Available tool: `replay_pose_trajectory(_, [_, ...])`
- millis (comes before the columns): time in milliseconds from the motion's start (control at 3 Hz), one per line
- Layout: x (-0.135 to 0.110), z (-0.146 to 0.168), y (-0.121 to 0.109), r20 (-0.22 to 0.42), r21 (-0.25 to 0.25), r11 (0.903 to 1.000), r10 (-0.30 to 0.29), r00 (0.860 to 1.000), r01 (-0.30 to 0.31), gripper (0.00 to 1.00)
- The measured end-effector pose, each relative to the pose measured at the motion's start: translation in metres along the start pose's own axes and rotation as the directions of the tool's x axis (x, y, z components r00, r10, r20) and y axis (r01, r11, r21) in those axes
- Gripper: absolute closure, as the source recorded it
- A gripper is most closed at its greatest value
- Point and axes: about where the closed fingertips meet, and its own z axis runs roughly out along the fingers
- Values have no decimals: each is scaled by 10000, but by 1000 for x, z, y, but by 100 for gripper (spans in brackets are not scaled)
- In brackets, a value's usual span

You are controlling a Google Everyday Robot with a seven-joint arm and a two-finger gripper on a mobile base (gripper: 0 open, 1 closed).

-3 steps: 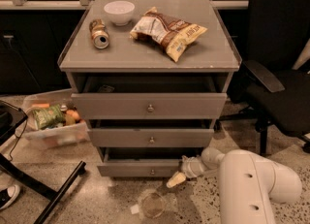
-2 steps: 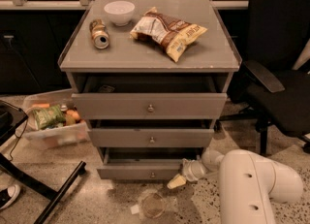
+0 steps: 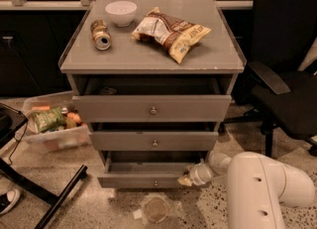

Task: Open bottom drawer

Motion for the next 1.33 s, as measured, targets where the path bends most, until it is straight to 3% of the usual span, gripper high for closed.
replay_pose_trajectory(333, [-3, -4, 0, 1, -2, 10000, -3, 10000, 3, 88])
replay_pose_trajectory(667, [2, -9, 9, 76, -178, 9998, -71, 9999, 72, 87])
replay_pose_trajectory(1333, [6, -25, 39, 260, -745, 9949, -662, 9975, 680, 45])
